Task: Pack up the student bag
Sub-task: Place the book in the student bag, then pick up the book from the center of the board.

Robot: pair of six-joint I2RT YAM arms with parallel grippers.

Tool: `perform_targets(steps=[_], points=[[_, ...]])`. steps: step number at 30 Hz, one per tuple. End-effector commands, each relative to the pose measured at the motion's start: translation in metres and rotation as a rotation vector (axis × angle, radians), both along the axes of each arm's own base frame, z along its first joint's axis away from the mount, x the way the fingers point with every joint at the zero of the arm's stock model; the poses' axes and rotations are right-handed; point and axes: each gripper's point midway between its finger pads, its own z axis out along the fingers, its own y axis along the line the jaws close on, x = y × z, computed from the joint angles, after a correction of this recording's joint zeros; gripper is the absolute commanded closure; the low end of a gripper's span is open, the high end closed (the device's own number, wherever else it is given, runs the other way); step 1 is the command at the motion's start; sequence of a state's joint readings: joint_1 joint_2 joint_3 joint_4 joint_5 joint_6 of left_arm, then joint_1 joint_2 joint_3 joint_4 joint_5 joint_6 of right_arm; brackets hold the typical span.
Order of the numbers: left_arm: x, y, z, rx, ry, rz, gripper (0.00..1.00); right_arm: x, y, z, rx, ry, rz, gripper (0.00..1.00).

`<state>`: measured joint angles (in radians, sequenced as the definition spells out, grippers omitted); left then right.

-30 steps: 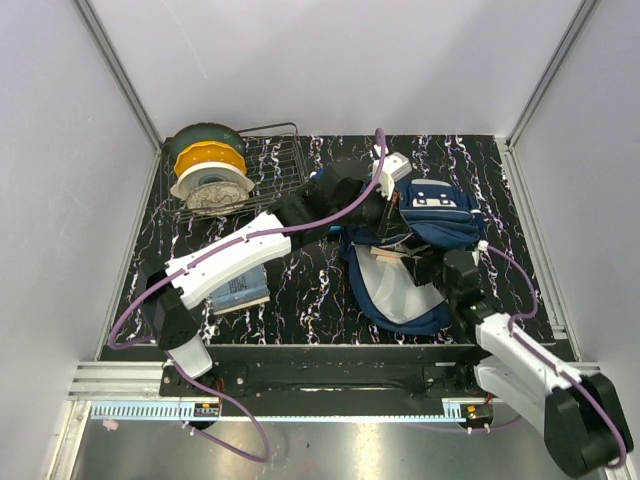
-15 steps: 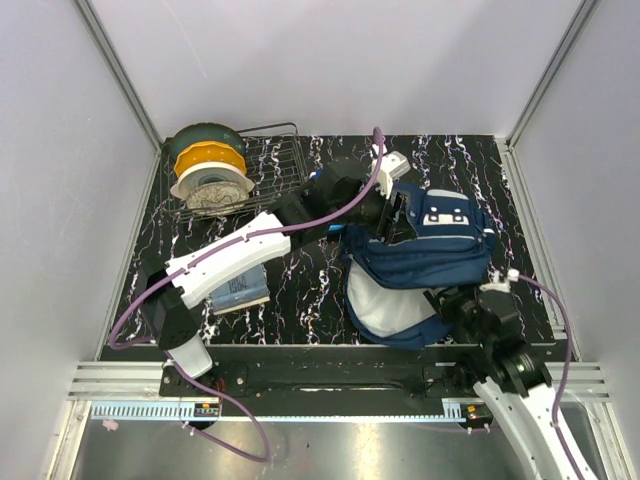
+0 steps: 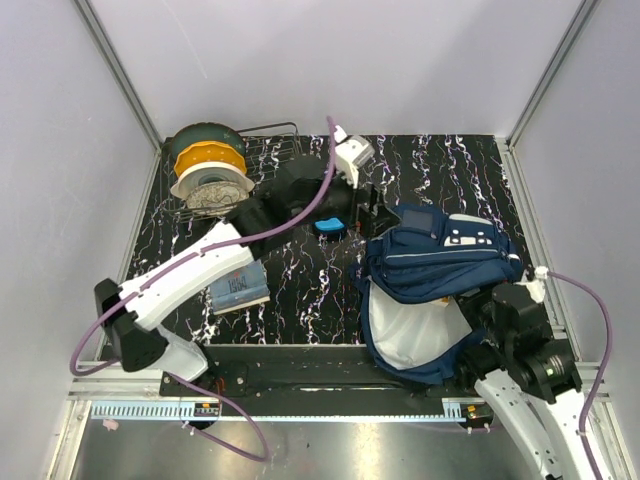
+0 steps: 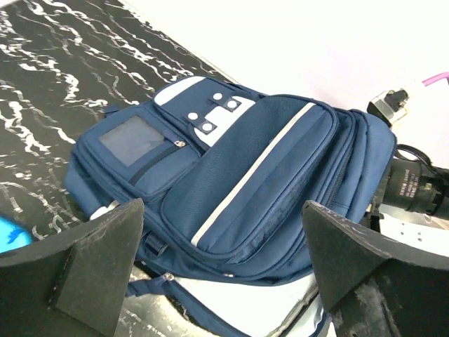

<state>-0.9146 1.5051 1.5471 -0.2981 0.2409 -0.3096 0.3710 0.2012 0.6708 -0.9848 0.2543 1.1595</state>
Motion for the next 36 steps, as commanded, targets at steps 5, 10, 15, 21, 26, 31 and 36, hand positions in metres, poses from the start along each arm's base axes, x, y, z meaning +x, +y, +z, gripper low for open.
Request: perform_targets(steps=[5,10,15,21,26,31,36], points=[[0.029,0.06,-0.001,0.002,-0.052,0.229,0.01,0.034,0.058,0.008,-0.03,0.017,0.299,0.25],[0.036,0.094,-0.024,0.016,0.013,0.322,0.01,0.04,0.08,-0.01,-0.009,0.093,0.404,0.25],[0.037,0.118,-0.032,0.017,0.029,0.365,0.01,0.039,0.071,-0.006,-0.083,0.113,0.405,0.22],[0.039,0.131,-0.047,0.047,0.047,0.406,0.01,-0.007,0.064,-0.055,-0.165,0.365,0.542,0.2],[0.043,0.134,-0.06,0.066,0.085,0.417,0.01,-0.041,0.091,-0.055,-0.014,0.365,0.725,0.21],[0.045,0.134,-0.06,0.065,0.092,0.425,0.01,-0.049,0.117,-0.003,0.15,0.129,0.831,0.2],[0.048,0.137,-0.06,0.064,0.096,0.442,0.01,-0.064,0.148,0.056,0.379,-0.113,1.058,0.21]])
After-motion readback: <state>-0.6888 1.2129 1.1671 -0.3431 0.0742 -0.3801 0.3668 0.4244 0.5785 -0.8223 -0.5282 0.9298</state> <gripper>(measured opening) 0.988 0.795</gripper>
